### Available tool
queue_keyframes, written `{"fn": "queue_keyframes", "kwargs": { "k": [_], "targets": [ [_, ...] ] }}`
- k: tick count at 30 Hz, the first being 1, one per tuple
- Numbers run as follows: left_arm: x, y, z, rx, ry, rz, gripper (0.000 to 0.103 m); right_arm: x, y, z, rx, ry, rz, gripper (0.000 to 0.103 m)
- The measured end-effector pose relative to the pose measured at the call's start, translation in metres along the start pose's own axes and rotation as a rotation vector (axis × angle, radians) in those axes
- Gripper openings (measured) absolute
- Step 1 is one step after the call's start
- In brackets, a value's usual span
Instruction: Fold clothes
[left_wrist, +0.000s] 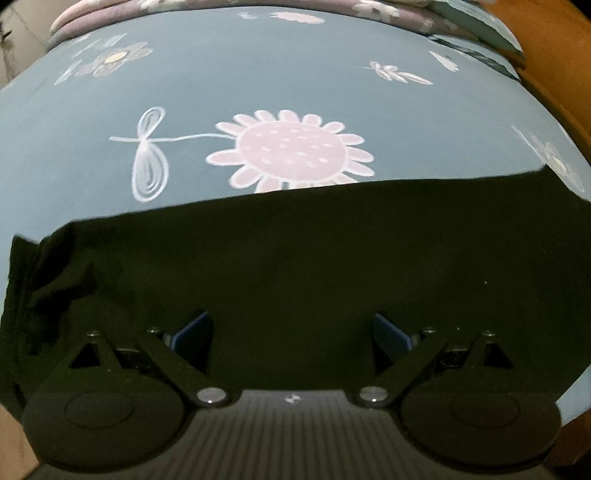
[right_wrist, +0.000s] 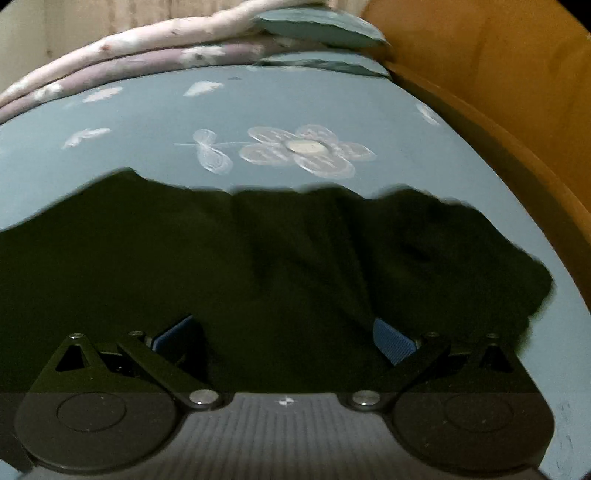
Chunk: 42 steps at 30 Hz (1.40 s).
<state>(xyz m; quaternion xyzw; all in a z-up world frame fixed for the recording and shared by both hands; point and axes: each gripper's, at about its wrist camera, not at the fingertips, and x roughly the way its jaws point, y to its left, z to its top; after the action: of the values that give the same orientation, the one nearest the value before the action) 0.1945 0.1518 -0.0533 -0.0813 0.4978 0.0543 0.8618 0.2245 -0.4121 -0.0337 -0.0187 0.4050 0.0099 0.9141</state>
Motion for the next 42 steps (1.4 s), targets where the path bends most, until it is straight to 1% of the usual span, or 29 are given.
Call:
{"fn": "queue_keyframes", "kwargs": {
  "k": [1, 3, 6, 8, 10, 12, 15, 17, 20, 22, 25, 28, 29, 30, 32, 33, 34, 36, 38, 39, 40, 41, 42],
  "targets": [
    [0.0, 0.002, 0.0, -0.016, 0.004, 0.004, 0.094, -0.005, -0.006, -0.004, 0.008, -0.001, -0.004, 0.103],
    [0.0, 0.006, 0.001, -0.051, 0.013, 0.011, 0.094, -0.011, -0.011, -0.005, 0.017, 0.019, -0.042, 0.103],
    [-0.001, 0.006, 0.007, -0.081, 0.026, 0.032, 0.094, -0.021, -0.003, 0.005, 0.047, 0.018, -0.064, 0.103],
    [-0.004, 0.002, 0.011, -0.088, 0.011, 0.046, 0.094, -0.023, 0.008, 0.019, 0.033, -0.021, 0.011, 0.103],
    [-0.006, -0.004, 0.015, -0.09, -0.008, 0.033, 0.094, -0.019, 0.027, 0.032, -0.015, -0.042, 0.08, 0.103],
    [-0.007, -0.014, 0.018, -0.072, -0.026, 0.019, 0.094, -0.01, 0.049, 0.04, -0.09, -0.051, 0.121, 0.103],
    [-0.004, -0.028, 0.017, -0.023, -0.037, 0.022, 0.094, 0.004, 0.076, 0.047, -0.166, -0.046, 0.176, 0.103],
    [-0.001, -0.031, 0.015, -0.011, -0.04, 0.029, 0.094, 0.01, 0.092, 0.053, -0.206, -0.047, 0.222, 0.103],
    [0.004, -0.032, 0.011, -0.017, -0.041, 0.037, 0.094, 0.014, 0.121, 0.066, -0.26, -0.082, 0.302, 0.103],
    [0.008, -0.028, 0.009, -0.036, -0.04, 0.043, 0.094, 0.024, 0.139, 0.076, -0.294, -0.099, 0.335, 0.103],
    [0.009, -0.026, 0.009, -0.047, -0.05, 0.047, 0.094, 0.044, 0.159, 0.087, -0.323, -0.111, 0.345, 0.103],
    [0.01, -0.025, 0.01, -0.061, -0.05, 0.043, 0.096, 0.079, 0.166, 0.092, -0.292, -0.049, 0.371, 0.103],
    [0.009, -0.025, 0.01, -0.066, -0.05, 0.043, 0.096, 0.088, 0.168, 0.092, -0.286, -0.04, 0.377, 0.103],
    [0.009, -0.024, 0.01, -0.071, -0.049, 0.044, 0.096, 0.091, 0.169, 0.091, -0.294, -0.067, 0.372, 0.103],
    [0.009, -0.024, 0.009, -0.08, -0.048, 0.044, 0.096, 0.089, 0.169, 0.092, -0.309, -0.074, 0.37, 0.103],
    [0.009, -0.023, 0.009, -0.084, -0.049, 0.044, 0.096, 0.086, 0.167, 0.094, -0.294, -0.067, 0.374, 0.103],
    [0.009, -0.023, 0.009, -0.089, -0.049, 0.044, 0.096, 0.082, 0.164, 0.096, -0.276, -0.062, 0.383, 0.103],
    [0.009, -0.023, 0.01, -0.101, -0.045, 0.049, 0.096, 0.072, 0.156, 0.097, -0.23, -0.076, 0.431, 0.103],
    [0.009, -0.024, 0.011, -0.113, -0.04, 0.056, 0.096, 0.074, 0.152, 0.095, -0.213, -0.061, 0.452, 0.103],
    [0.009, -0.024, 0.011, -0.116, -0.036, 0.061, 0.096, 0.082, 0.153, 0.093, -0.221, -0.034, 0.443, 0.103],
    [0.008, -0.025, 0.012, -0.115, -0.03, 0.065, 0.096, 0.087, 0.155, 0.091, -0.235, -0.032, 0.434, 0.103],
    [0.008, -0.026, 0.011, -0.113, -0.024, 0.07, 0.096, 0.085, 0.156, 0.09, -0.255, -0.055, 0.43, 0.103],
    [0.006, -0.026, 0.011, -0.111, -0.021, 0.073, 0.096, 0.086, 0.156, 0.091, -0.263, -0.052, 0.431, 0.103]
  ]
}}
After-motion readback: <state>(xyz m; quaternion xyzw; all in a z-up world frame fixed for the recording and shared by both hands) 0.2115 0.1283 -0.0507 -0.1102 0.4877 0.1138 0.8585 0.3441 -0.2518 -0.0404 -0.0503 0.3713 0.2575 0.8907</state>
